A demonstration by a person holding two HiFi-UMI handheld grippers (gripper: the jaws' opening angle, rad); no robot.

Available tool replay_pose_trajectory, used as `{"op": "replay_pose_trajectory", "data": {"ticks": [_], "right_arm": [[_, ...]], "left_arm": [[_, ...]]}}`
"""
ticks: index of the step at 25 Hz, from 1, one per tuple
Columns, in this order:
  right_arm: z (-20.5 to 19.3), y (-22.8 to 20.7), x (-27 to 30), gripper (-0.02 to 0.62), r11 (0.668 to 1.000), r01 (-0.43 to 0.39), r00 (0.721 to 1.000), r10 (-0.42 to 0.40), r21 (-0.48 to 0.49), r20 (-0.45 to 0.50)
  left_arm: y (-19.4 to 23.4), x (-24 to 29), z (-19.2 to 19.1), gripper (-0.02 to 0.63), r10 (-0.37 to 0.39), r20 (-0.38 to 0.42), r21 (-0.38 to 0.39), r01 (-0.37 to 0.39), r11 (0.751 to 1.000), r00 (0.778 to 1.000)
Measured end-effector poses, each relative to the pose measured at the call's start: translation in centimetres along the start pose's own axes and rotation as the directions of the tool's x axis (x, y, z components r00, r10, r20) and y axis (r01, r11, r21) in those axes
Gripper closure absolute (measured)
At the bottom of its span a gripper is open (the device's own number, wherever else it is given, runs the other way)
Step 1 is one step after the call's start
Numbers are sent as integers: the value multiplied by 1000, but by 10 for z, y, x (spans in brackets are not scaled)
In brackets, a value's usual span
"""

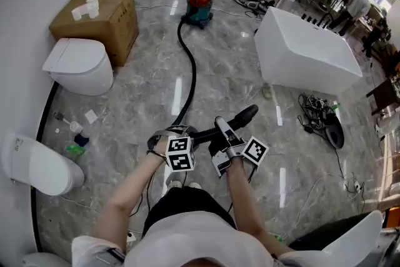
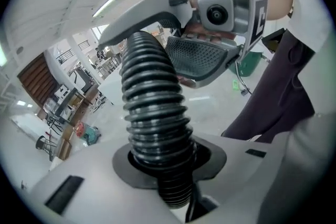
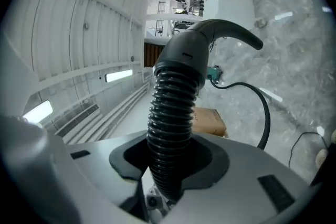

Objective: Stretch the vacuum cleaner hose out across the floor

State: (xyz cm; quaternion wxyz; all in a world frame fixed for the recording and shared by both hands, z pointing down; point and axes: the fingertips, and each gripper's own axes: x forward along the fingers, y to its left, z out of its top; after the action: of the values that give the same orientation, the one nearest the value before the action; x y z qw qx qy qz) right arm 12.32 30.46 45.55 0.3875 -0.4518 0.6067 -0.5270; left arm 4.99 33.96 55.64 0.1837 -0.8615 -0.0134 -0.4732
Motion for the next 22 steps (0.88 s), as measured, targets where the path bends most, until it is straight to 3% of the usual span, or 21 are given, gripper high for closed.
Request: {"op": "replay_pose_trajectory", "data": {"ticks": [4,7,9,11,15,19,22], "right_arm": [[9,-7,-8,431,995,-16,999,13,96,35],[17,-15,-19,431,993,1,998,-8,118,57],[25,-21,-26,431,994,18,997,-26,105,75],[34,-24,-32,431,996,26,995,-34,85,94],[48,-27,-42,431,997,15,992,-24,77,121],[58,-35,-57,431,995,-2,989,-13,103,148],[65,-38,-66,431,995,-10,987,-6,102,158]], "left_arm": [[-9,4,11,488,-46,41,-27,47,999,998],[-17,0,27,456,-107,154,-87,122,989,982],[-16,-13,41,398,-144,285,-182,201,962,948],[-5,-34,55,379,-139,425,-276,274,921,894],[25,-73,59,377,-25,606,-418,345,841,795],[40,-91,49,377,107,645,-528,340,778,757],[37,-94,46,377,155,661,-567,354,744,734]]}}
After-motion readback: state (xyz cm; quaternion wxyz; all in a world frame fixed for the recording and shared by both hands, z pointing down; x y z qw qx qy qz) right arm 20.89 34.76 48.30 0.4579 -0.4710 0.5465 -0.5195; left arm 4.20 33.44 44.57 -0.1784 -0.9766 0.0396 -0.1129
